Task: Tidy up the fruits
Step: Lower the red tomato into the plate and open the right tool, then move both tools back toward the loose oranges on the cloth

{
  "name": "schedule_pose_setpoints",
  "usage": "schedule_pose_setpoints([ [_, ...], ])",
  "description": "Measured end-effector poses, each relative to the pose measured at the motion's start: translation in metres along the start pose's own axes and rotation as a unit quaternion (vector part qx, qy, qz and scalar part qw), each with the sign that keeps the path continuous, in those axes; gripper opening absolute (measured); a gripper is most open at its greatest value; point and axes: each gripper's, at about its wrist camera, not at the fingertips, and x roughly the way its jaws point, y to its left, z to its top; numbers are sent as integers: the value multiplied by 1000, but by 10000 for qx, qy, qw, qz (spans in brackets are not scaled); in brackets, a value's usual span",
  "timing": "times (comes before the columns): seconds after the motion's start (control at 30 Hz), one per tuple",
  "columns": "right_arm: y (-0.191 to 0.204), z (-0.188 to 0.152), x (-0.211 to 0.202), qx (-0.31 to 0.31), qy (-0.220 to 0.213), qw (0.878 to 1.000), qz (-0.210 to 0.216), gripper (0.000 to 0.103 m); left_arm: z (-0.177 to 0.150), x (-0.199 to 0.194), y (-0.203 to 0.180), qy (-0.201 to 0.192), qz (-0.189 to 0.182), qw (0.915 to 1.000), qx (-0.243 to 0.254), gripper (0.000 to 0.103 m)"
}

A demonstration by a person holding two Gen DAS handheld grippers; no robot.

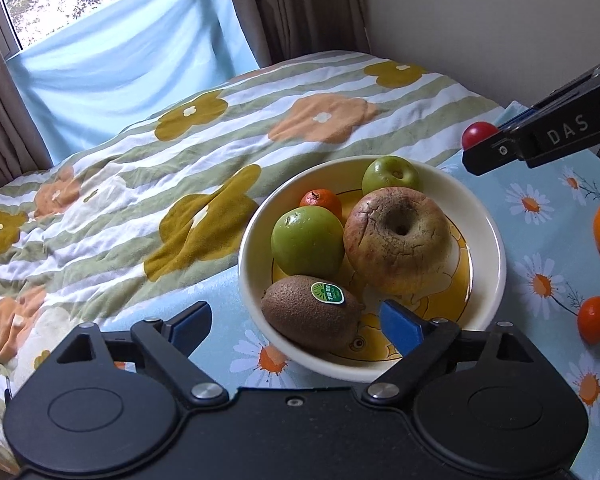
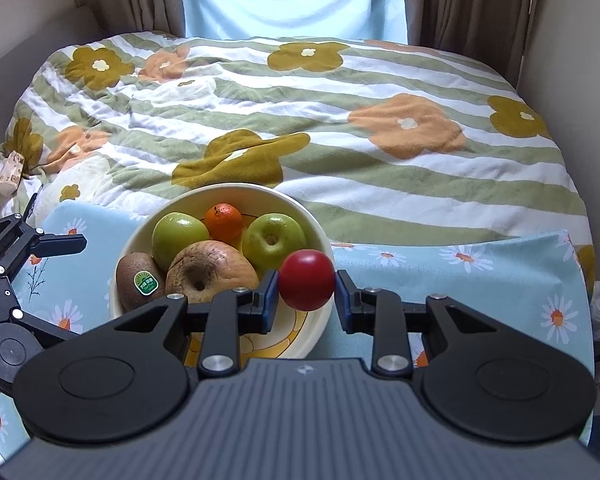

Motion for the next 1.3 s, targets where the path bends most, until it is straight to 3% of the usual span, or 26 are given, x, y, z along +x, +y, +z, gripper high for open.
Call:
schedule_pose_setpoints([
  [0.27,1,-3,16,-498,97,9983,279,45,-5,-18,0,-21,-155,9992,-381,100],
  [0.57,3,-11,27,-681,31,9968,413,46,-15,-29,-5,-27,-3,9992,-401,101],
  [0.63,2,-11,26,-701,-12,9967,420,59,-16,-32,-5,-33,78,9992,-386,101],
  [0.7,2,-12,24,-735,-44,9971,203,89,-17,-33,-5,-32,87,9990,-435,101],
  [0.77,-1,-14,18,-651,-163,9976,185,103,-18,-36,-4,-32,70,9986,-520,101],
  [1.3,-3,-25,-36,-560,-400,9974,211,103,-16,-79,-11,-318,151,9936,-1073,101],
])
